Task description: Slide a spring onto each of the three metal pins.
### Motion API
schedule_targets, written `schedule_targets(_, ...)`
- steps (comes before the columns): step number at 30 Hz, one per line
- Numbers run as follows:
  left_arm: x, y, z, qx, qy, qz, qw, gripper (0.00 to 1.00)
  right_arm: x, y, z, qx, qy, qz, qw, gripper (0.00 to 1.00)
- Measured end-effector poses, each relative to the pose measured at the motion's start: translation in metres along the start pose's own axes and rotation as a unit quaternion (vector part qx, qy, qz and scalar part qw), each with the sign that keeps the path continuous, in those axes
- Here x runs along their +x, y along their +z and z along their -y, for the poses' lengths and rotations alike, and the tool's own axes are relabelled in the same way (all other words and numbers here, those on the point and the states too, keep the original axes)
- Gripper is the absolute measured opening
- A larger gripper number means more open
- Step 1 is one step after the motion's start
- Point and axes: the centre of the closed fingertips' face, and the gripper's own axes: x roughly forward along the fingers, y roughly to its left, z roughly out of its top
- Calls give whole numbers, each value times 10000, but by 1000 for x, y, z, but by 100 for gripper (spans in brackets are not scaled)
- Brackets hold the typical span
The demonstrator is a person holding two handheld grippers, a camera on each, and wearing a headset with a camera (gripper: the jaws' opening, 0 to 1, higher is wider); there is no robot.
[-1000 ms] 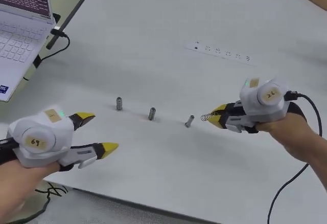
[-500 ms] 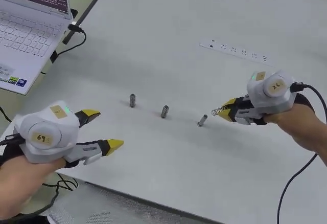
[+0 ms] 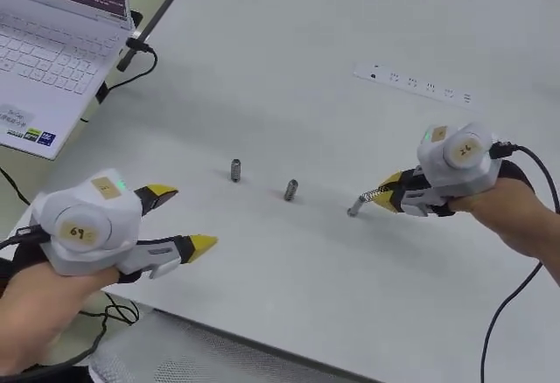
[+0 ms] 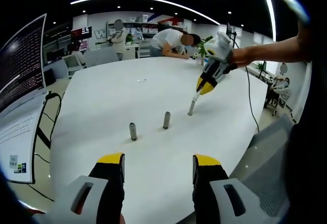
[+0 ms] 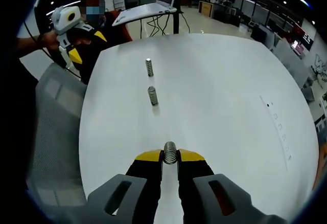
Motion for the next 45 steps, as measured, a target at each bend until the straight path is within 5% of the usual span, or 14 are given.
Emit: schedule_targets(45,3,-4,-4,-35,-45,-82,10000,48,38,-5,-1,-699,230,-623,9953,8)
